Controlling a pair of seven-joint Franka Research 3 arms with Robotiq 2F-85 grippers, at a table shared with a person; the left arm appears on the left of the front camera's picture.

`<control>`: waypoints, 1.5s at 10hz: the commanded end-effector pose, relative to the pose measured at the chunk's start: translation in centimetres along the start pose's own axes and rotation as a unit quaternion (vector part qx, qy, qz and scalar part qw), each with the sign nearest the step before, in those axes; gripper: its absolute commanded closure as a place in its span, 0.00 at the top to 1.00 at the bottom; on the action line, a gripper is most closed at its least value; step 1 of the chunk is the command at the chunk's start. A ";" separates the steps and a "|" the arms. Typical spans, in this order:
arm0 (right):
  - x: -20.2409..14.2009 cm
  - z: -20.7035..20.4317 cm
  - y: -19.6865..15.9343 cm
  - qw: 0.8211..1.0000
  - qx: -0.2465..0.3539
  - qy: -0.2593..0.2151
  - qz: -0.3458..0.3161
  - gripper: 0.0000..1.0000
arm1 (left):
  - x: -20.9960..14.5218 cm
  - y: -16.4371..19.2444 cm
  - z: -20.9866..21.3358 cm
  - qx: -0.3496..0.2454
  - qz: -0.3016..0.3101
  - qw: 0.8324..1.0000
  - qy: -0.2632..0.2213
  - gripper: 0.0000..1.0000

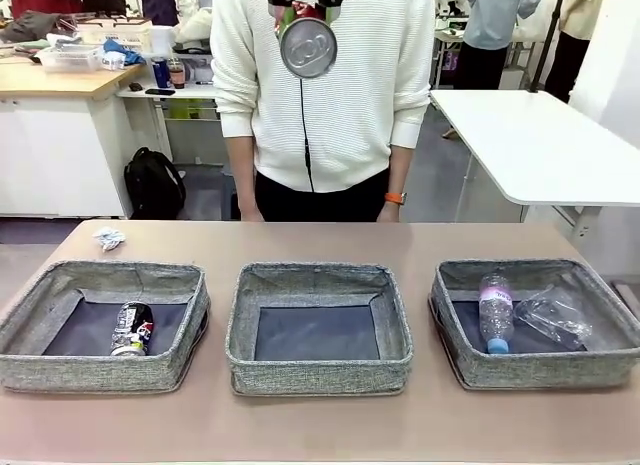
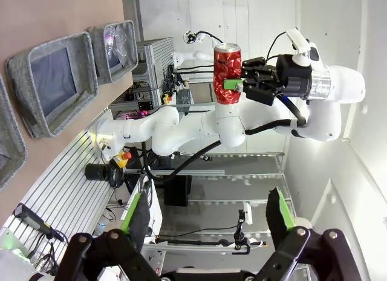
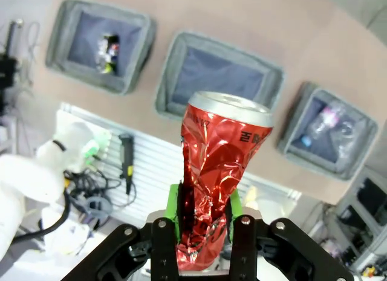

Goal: Sort the waste into the appropriate baskets.
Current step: Pick up the waste item pointed out by the person, then place the picked waste into the Fabric basket indicated by the person.

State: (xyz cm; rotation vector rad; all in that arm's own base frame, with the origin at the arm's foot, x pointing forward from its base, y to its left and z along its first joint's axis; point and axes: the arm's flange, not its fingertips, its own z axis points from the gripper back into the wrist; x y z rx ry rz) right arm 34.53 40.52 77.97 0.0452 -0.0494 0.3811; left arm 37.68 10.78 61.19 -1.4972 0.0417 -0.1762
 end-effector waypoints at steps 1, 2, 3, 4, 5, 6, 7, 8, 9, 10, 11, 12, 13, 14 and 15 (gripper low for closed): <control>-0.1 -0.1 0.2 1.000 0.011 0.005 0.003 0.34 | -0.2 -0.2 0.1 -0.002 -0.009 1.000 0.003 1.00; -0.1 -0.1 0.2 1.000 0.011 0.005 0.003 0.34 | -0.2 -0.2 0.1 -0.002 -0.009 1.000 0.003 1.00; -0.1 -0.1 0.2 1.000 0.011 0.005 0.003 0.34 | -0.2 -0.2 0.1 -0.002 -0.009 1.000 0.003 1.00; -0.1 -0.1 0.2 1.000 0.011 0.005 0.003 0.34 | -0.2 -0.2 0.1 -0.002 -0.009 1.000 0.003 1.00; -0.1 -0.1 0.2 1.000 0.011 0.005 0.003 0.34 | -0.2 -0.2 0.1 -0.002 -0.009 1.000 0.003 1.00; -0.1 -0.1 0.2 1.000 0.011 0.005 0.003 0.34 | -0.2 -0.2 0.1 -0.002 -0.009 1.000 0.003 1.00; -0.1 -0.1 0.2 1.000 0.011 0.005 0.003 0.34 | -0.2 -0.2 0.1 -0.002 -0.009 1.000 0.003 1.00; -0.1 -0.1 0.2 1.000 0.011 0.005 0.003 0.34 | -0.2 -0.2 0.1 -0.002 -0.009 1.000 0.003 1.00; -0.1 -0.1 0.2 1.000 0.011 0.005 0.003 0.34 | -0.2 -0.2 0.1 -0.002 -0.009 1.000 0.003 1.00; -0.1 -0.1 0.2 1.000 0.011 0.005 0.003 0.34 | -0.2 -0.2 0.1 -0.002 -0.009 1.000 0.003 1.00; -0.1 -0.1 0.2 1.000 0.011 0.005 0.003 0.34 | -0.2 -0.2 0.1 -0.002 -0.009 1.000 0.003 1.00; -0.1 -0.1 0.2 1.000 0.011 0.005 0.003 0.34 | -0.2 -0.2 0.1 -0.002 -0.009 1.000 0.003 1.00; -0.1 -0.1 0.2 1.000 0.011 0.005 0.003 0.34 | -0.2 -0.2 0.1 -0.002 -0.009 1.000 0.003 1.00; -0.1 -0.1 0.2 1.000 0.011 0.005 0.003 0.34 | -0.2 -0.2 0.1 -0.002 -0.009 1.000 0.003 1.00; -0.1 -0.1 0.2 1.000 0.011 0.005 0.003 0.34 | -0.2 -0.2 0.1 -0.002 -0.009 1.000 0.003 1.00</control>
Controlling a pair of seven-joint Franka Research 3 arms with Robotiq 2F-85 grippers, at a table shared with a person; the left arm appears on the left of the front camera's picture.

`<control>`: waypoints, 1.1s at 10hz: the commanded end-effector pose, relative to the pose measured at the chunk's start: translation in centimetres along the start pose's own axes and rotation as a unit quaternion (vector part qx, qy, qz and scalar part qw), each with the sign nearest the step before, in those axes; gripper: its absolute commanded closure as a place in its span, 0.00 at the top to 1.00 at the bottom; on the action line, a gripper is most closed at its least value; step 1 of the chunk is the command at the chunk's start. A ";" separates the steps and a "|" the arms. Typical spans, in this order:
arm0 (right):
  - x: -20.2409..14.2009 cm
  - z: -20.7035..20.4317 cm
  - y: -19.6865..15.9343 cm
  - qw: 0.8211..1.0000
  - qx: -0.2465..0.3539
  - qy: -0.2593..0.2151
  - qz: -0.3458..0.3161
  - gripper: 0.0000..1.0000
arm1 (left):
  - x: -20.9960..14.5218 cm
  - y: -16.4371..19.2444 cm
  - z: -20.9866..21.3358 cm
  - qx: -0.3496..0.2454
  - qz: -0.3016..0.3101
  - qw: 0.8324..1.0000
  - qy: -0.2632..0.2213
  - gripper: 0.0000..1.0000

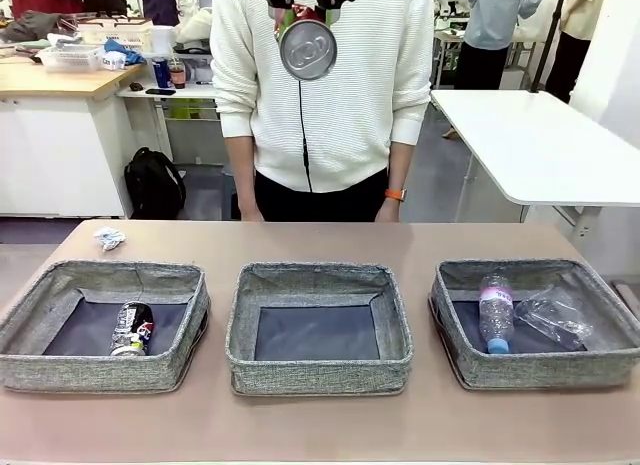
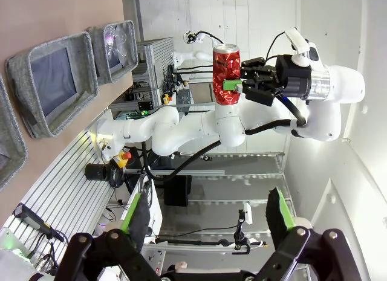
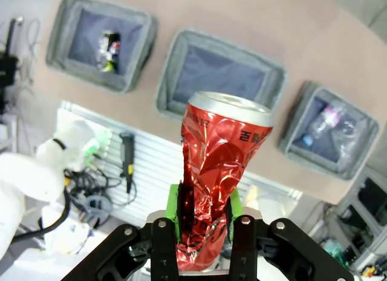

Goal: Sort the waste into the appropriate baskets.
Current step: Place the picked waste into the Fabric basket indicated by the person.

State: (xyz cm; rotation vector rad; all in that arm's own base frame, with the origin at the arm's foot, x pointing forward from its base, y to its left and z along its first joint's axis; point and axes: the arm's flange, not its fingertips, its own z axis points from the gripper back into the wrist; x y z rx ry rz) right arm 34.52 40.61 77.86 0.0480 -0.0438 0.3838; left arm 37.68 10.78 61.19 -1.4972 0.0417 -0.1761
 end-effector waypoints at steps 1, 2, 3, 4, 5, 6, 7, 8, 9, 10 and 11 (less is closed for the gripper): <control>-0.1 0.1 0.1 1.000 0.009 0.002 0.001 0.34 | -0.2 -0.2 0.1 -0.002 -0.009 1.000 0.003 1.00; -0.1 0.1 0.1 1.000 0.009 0.002 0.001 0.34 | -0.2 -0.2 0.1 -0.002 -0.009 1.000 0.003 1.00; -0.1 0.1 0.1 1.000 0.009 0.002 0.001 0.34 | -0.2 -0.2 0.1 -0.002 -0.009 1.000 0.003 1.00; -0.1 0.1 0.1 1.000 0.009 0.002 0.001 0.34 | -0.2 -0.2 0.1 -0.002 -0.009 1.000 0.003 1.00; -0.1 0.1 0.1 1.000 0.009 0.002 0.001 0.34 | -0.2 -0.2 0.1 -0.002 -0.009 1.000 0.003 1.00; -0.1 0.1 0.1 1.000 0.009 0.002 0.001 0.34 | -0.2 -0.2 0.1 -0.002 -0.009 1.000 0.003 1.00; -0.1 0.1 0.1 1.000 0.009 0.002 0.001 0.34 | -0.2 -0.2 0.1 -0.002 -0.009 1.000 0.003 1.00; -0.1 0.1 0.1 1.000 0.009 0.002 0.001 0.34 | -0.2 -0.2 0.1 -0.002 -0.009 1.000 0.003 1.00; -0.1 0.1 0.1 1.000 0.009 0.002 0.001 0.34 | -0.2 -0.2 0.1 -0.002 -0.009 1.000 0.003 1.00; -0.1 0.1 0.1 1.000 0.009 0.002 0.001 0.34 | -0.2 -0.2 0.1 -0.002 -0.009 1.000 0.003 1.00; -0.1 0.1 0.1 1.000 0.009 0.002 0.001 0.34 | -0.2 -0.2 0.1 -0.002 -0.009 1.000 0.003 1.00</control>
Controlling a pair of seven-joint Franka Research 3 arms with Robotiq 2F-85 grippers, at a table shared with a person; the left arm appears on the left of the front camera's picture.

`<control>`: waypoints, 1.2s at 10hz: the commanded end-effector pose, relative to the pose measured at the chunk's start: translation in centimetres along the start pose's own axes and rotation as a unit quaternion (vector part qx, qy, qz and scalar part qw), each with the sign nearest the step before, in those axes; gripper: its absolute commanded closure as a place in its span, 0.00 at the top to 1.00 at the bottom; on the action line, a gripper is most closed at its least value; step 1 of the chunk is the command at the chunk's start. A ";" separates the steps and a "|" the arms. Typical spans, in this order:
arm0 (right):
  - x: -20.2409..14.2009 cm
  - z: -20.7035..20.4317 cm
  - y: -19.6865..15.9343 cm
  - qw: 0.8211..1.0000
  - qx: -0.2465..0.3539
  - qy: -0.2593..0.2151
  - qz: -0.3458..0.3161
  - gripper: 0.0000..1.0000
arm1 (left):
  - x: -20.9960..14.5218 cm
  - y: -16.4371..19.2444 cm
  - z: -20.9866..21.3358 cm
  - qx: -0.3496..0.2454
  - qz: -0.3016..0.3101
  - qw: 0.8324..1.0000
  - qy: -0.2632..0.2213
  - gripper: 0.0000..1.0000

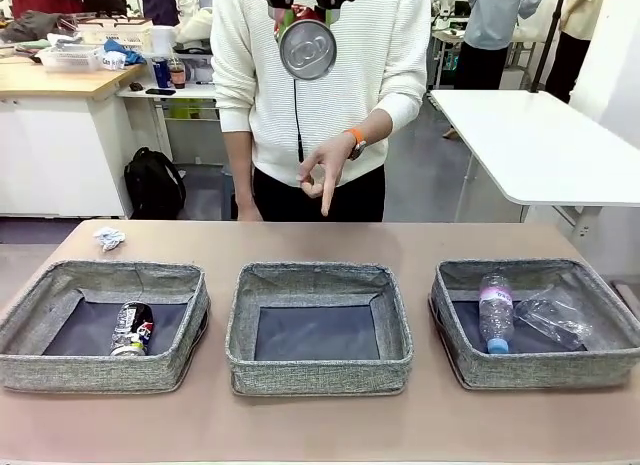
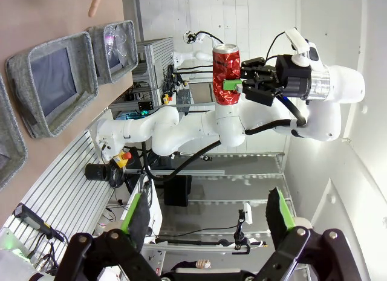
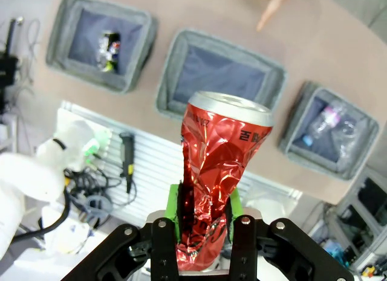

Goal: Sort the waste into the appropriate baskets.
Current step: Place the picked waste into the Fabric basket indicated by the person.

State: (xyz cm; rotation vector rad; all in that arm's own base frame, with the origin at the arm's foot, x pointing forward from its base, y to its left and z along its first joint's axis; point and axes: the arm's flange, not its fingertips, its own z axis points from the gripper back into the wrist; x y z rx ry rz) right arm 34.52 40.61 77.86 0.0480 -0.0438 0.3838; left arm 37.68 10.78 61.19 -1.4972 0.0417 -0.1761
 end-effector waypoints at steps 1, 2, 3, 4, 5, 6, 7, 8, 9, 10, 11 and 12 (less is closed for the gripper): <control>-0.1 0.1 0.1 1.000 0.009 0.002 0.001 0.34 | -0.2 -0.2 0.1 -0.002 -0.009 1.000 0.003 1.00; -0.1 0.1 0.1 1.000 0.009 0.002 0.001 0.34 | -0.2 -0.2 0.1 -0.002 -0.009 1.000 0.003 1.00; -0.1 0.1 0.1 1.000 0.009 0.002 0.001 0.34 | -0.2 -0.2 0.1 -0.002 -0.009 1.000 0.003 1.00; -0.1 0.1 0.1 1.000 0.009 0.002 0.001 0.34 | -0.2 -0.2 0.1 -0.002 -0.009 1.000 0.003 1.00; -0.1 0.1 0.1 1.000 0.009 0.002 0.001 0.34 | -0.2 -0.2 0.1 -0.002 -0.009 1.000 0.003 1.00; -0.1 0.1 0.1 1.000 0.009 0.002 0.001 0.34 | -0.2 -0.2 0.1 -0.002 -0.009 1.000 0.003 1.00; -0.1 0.1 0.1 1.000 0.009 0.002 0.001 0.34 | -0.2 -0.2 0.1 -0.002 -0.009 1.000 0.003 1.00; -0.1 0.1 0.1 1.000 0.009 0.002 0.001 0.34 | -0.2 -0.2 0.1 -0.002 -0.009 1.000 0.003 1.00; -0.1 0.1 0.1 1.000 0.009 0.002 0.001 0.34 | -0.2 -0.2 0.1 -0.002 -0.009 1.000 0.003 1.00; -0.1 0.1 0.1 1.000 0.009 0.002 0.001 0.34 | -0.2 -0.2 0.1 -0.002 -0.009 1.000 0.003 1.00; -0.1 0.1 0.1 1.000 0.009 0.002 0.001 0.34 | -0.2 -0.2 0.1 -0.002 -0.009 1.000 0.003 1.00; -0.1 0.1 0.1 1.000 0.009 0.002 0.001 0.34 | -0.2 -0.2 0.1 -0.002 -0.009 1.000 0.003 1.00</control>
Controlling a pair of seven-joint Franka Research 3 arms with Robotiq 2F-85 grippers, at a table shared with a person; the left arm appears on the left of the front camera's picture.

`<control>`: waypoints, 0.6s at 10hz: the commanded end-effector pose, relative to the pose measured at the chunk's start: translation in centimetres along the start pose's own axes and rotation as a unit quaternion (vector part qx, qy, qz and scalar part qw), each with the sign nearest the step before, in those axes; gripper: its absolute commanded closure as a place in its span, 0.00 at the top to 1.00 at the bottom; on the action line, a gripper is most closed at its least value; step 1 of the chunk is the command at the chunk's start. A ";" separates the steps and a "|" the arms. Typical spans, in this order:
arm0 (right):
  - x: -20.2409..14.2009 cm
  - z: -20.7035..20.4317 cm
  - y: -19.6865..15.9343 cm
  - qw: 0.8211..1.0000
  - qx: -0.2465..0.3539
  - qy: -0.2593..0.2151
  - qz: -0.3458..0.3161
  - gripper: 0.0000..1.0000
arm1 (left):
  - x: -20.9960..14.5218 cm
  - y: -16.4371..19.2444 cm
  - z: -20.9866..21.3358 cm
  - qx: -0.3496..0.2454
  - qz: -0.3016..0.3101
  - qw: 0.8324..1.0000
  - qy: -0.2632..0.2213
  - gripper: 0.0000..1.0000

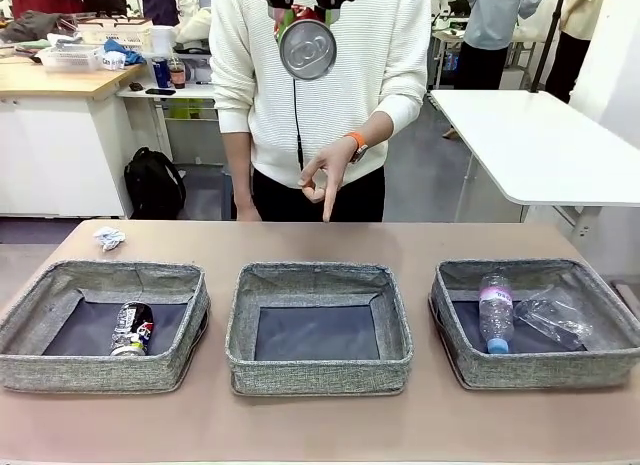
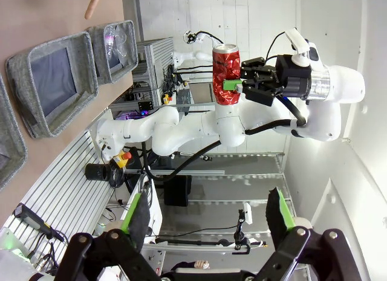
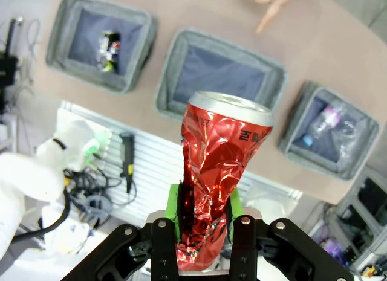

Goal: Sort the waste into the appropriate baskets.
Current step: Place the picked waste into the Fabric basket indicated by the person.

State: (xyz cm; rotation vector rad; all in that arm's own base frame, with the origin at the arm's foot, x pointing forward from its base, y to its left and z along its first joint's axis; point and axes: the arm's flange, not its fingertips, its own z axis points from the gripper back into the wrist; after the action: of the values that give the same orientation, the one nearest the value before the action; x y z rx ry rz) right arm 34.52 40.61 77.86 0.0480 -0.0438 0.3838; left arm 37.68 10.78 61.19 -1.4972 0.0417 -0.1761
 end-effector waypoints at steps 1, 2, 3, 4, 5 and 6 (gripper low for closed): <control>-0.1 0.1 0.1 1.000 0.009 0.002 0.001 0.34 | -0.2 -0.2 0.1 -0.002 -0.009 1.000 0.003 1.00; -0.1 0.1 0.1 1.000 0.009 0.002 0.001 0.34 | -0.2 -0.2 0.1 -0.002 -0.009 1.000 0.003 1.00; -0.1 0.1 0.1 1.000 0.009 0.002 0.001 0.34 | -0.2 -0.2 0.1 -0.002 -0.009 1.000 0.003 1.00; -0.1 0.1 0.1 1.000 0.009 0.002 0.001 0.34 | -0.2 -0.2 0.1 -0.002 -0.009 1.000 0.003 1.00; -0.1 0.1 0.1 1.000 0.009 0.002 0.001 0.34 | -0.2 -0.2 0.1 -0.002 -0.009 1.000 0.003 1.00; -0.1 0.1 0.1 1.000 0.009 0.002 0.001 0.34 | -0.2 -0.2 0.1 -0.002 -0.009 1.000 0.003 1.00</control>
State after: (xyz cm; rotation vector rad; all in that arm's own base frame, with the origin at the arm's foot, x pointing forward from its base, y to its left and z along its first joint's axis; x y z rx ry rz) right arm 34.52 40.61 77.86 0.0480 -0.0438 0.3839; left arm 37.68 10.78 61.19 -1.4972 0.0417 -0.1762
